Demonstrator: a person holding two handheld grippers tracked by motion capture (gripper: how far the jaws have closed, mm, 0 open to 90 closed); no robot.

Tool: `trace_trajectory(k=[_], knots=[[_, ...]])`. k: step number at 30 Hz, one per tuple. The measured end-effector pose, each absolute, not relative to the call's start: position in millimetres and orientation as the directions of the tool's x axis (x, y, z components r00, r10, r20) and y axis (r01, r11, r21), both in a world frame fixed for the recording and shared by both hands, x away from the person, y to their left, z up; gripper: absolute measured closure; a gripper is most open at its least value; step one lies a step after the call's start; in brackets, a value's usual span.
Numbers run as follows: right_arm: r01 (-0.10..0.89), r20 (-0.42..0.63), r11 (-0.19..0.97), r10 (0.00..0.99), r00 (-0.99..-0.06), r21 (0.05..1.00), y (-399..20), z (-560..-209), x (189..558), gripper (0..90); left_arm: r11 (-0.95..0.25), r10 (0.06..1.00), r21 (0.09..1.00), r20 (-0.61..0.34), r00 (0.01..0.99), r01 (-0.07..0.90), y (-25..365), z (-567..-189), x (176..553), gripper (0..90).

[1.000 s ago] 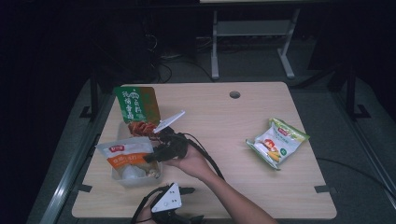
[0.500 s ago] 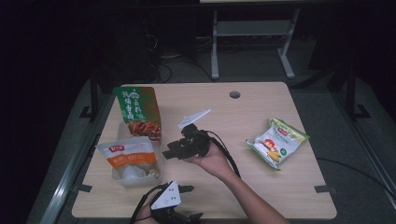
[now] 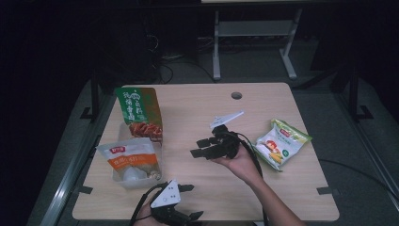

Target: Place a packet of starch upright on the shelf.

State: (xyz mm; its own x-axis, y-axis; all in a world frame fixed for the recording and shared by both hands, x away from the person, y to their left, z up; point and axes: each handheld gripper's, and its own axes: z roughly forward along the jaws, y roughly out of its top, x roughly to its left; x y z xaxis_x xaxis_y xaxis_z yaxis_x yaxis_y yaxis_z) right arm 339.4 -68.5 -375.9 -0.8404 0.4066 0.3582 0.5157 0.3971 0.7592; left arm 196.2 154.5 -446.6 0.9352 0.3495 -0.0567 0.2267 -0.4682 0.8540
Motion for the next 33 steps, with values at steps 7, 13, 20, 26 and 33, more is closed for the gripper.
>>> trace_trajectory(k=[7,13,20,26,33], knots=[[0.543,0.346,0.379,0.476,-0.809,0.750,-107,-381,337,44.1,-0.464,0.351,0.858,-0.053,0.935,0.223,156,-446,198,17.8],[0.575,0.339,0.346,0.545,-0.766,0.742,-144,-385,333,42.5,-0.469,0.356,0.856,-0.044,0.933,0.219,157,-445,199,17.8],[0.611,0.333,0.305,0.623,-0.708,0.730,-185,-391,330,41.0,-0.462,0.360,0.858,-0.050,0.932,0.224,157,-445,199,17.8],[0.629,0.313,0.288,0.675,-0.668,0.722,-212,-395,326,40.1,-0.457,0.361,0.860,-0.054,0.931,0.227,157,-445,199,17.8],[0.651,0.298,0.248,0.735,-0.609,0.717,-247,-398,318,39.4,-0.457,0.361,0.860,-0.056,0.931,0.229,156,-445,199,17.8]])
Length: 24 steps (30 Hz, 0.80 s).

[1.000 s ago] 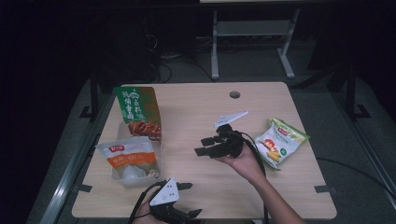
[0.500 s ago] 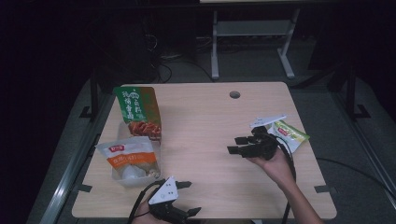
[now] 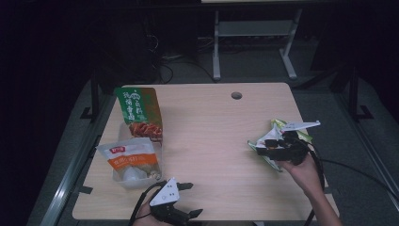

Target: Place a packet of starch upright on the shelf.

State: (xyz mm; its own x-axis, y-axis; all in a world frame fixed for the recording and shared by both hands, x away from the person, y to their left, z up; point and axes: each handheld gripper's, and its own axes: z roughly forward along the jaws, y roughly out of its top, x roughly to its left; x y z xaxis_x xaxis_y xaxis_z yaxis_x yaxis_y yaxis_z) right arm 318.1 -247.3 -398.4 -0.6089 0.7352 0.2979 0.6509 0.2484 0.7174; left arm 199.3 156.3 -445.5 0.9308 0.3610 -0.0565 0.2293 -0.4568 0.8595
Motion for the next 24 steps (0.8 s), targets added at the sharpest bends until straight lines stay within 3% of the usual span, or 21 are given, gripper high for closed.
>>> trace_trajectory(k=[24], knots=[[0.720,0.278,0.094,0.882,-0.381,0.688,-334,-428,309,36.2,-0.459,0.360,0.857,-0.059,0.931,0.232,154,-448,200,17.8]])
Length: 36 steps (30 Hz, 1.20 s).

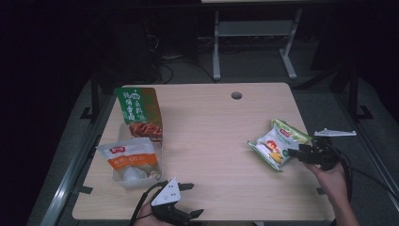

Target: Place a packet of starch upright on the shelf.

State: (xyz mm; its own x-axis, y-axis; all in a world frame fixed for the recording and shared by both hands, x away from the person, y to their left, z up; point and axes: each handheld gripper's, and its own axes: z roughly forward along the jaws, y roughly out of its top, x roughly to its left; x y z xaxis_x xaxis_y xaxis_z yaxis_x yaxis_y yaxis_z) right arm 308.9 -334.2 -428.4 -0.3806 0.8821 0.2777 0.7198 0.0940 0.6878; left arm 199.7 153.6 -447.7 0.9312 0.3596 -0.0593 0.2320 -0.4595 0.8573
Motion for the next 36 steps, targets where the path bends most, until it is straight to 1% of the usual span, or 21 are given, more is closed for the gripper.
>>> trace_trajectory(k=[4,11,13,16,22,27,31,36], knots=[[0.731,0.288,0.063,0.893,-0.345,0.680,-343,-434,309,35.1,-0.463,0.360,0.855,-0.059,0.931,0.233,153,-448,200,17.8],[0.743,0.318,0.018,0.897,-0.308,0.669,-350,-445,314,32.8,-0.465,0.359,0.854,-0.061,0.931,0.235,153,-448,200,17.9],[0.742,0.325,0.009,0.895,-0.305,0.670,-351,-448,317,32.8,-0.464,0.358,0.854,-0.062,0.932,0.235,153,-448,200,17.9],[0.752,0.361,-0.036,0.892,-0.274,0.659,-353,-453,322,32.7,-0.461,0.357,0.857,-0.059,0.932,0.231,152,-448,199,17.9],[0.747,0.367,-0.064,0.896,-0.249,0.662,-354,-457,328,32.9,-0.459,0.358,0.859,-0.058,0.932,0.229,153,-447,199,17.8],[0.753,0.400,-0.111,0.891,-0.213,0.649,-358,-461,328,33.8,-0.457,0.359,0.860,-0.053,0.932,0.225,154,-446,199,17.9],[0.758,0.413,-0.123,0.887,-0.205,0.640,-359,-463,326,33.9,-0.457,0.358,0.860,-0.054,0.932,0.225,154,-446,199,17.9],[0.756,0.421,-0.122,0.881,-0.216,0.643,-358,-464,327,33.9,-0.464,0.354,0.858,-0.051,0.934,0.222,153,-446,199,17.8]])
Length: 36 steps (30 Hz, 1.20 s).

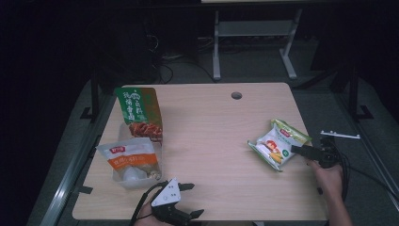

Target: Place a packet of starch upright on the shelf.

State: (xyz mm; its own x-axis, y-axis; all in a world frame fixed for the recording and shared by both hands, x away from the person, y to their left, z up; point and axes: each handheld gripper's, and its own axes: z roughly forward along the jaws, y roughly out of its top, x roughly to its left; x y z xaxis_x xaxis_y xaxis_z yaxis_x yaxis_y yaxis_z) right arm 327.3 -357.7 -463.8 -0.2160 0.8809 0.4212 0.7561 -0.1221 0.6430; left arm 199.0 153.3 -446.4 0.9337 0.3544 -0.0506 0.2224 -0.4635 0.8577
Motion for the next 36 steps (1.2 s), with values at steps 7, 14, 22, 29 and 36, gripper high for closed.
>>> trace_trajectory(k=[7,14,22,29,36], knots=[[0.756,0.492,-0.181,0.846,-0.207,0.629,-354,-470,337,35.0,-0.459,0.358,0.859,-0.058,0.932,0.229,153,-447,199,17.9],[0.751,0.573,-0.247,0.793,-0.206,0.612,-351,-476,343,44.2,-0.460,0.356,0.858,-0.056,0.933,0.227,152,-447,199,17.9],[0.757,0.647,-0.303,0.736,-0.199,0.579,-344,-482,349,67.2,-0.462,0.353,0.859,-0.052,0.934,0.222,152,-446,199,17.9],[0.762,0.625,-0.259,0.745,-0.234,0.594,-339,-479,349,86.6,-0.461,0.354,0.860,-0.051,0.934,0.221,152,-446,198,18.0],[0.735,0.551,-0.188,0.783,-0.288,0.651,-330,-461,344,89.2,-0.452,0.357,0.864,-0.051,0.933,0.221,152,-445,198,18.0]])
